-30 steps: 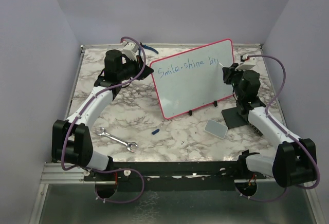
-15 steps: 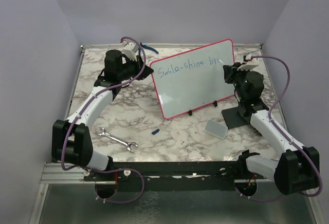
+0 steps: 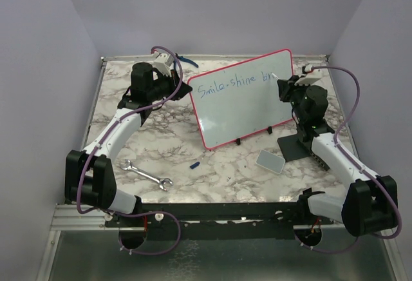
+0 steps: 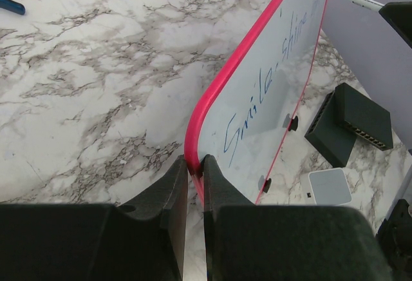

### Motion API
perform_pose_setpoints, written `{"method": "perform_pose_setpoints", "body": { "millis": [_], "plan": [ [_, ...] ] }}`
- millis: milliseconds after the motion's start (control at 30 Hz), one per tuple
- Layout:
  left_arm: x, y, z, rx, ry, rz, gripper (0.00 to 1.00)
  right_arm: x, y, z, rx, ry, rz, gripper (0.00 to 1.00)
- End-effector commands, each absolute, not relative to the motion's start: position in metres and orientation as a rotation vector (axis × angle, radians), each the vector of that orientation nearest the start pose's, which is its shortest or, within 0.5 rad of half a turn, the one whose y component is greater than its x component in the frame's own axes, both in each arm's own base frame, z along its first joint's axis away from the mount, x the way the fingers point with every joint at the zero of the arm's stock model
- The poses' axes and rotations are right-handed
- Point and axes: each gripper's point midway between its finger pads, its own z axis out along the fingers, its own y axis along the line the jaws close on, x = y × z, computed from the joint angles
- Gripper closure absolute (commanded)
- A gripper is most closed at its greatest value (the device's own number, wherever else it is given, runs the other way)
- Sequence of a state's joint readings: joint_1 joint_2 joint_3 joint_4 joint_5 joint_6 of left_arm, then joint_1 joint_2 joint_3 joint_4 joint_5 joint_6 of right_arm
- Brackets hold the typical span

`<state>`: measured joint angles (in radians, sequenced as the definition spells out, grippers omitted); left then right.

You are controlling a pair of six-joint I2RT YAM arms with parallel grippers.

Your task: Write a sentence on the whiteboard

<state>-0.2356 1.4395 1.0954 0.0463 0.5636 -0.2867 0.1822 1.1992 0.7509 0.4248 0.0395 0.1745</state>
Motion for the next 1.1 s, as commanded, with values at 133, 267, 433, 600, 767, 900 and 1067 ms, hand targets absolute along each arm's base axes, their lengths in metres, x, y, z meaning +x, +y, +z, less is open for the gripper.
{"method": "perform_pose_setpoints", "body": {
  "millis": [133,267,433,600,767,900,1067],
  "plan": [
    [0.392,-0.199,0.264,0.4,1.82,-0.855,1.0,0.423,0.076,0.274,0.021,1.565,0.228,0.99],
    [0.392,-0.199,0.264,0.4,1.819,-0.854,1.0,0.424,0.076,0.274,0.021,1.565,0.22,0.99],
    [0.392,-0.199,0.264,0.401,1.818,-0.855,1.0,0.424,0.075,0.272,0.023,1.567,0.217,0.99],
    [0.391,-0.199,0.265,0.403,1.815,-0.854,1.0,0.425,0.074,0.269,0.023,1.575,0.213,0.99],
    [0.391,-0.199,0.266,0.402,1.814,-0.854,1.0,0.425,0.075,0.27,0.022,1.573,0.217,0.99],
    [0.391,-0.199,0.265,0.401,1.815,-0.852,1.0,0.421,0.076,0.274,0.017,1.563,0.222,0.99],
    [0.393,-0.197,0.265,0.391,1.817,-0.841,1.0,0.408,0.066,0.285,0.058,1.533,0.202,0.99]
  ]
}}
